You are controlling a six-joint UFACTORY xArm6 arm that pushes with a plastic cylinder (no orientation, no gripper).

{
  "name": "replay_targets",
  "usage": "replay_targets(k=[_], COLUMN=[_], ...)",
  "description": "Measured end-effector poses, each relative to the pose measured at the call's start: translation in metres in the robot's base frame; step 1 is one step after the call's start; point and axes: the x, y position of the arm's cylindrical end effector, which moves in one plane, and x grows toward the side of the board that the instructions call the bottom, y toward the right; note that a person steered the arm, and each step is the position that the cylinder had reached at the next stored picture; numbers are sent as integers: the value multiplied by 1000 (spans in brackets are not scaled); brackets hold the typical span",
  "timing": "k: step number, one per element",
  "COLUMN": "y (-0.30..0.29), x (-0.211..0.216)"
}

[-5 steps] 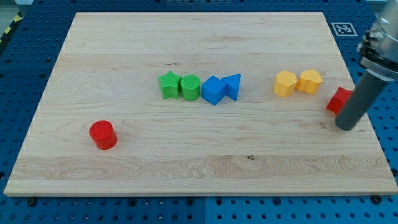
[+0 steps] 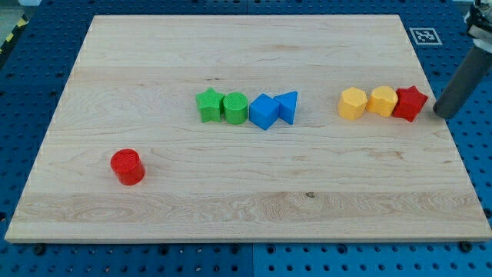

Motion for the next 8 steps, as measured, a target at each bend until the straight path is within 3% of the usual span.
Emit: replay_targets(k=[2, 3, 5, 7, 8], y=[-14, -29, -70, -61, -107], x=[6, 37, -9, 61, 40])
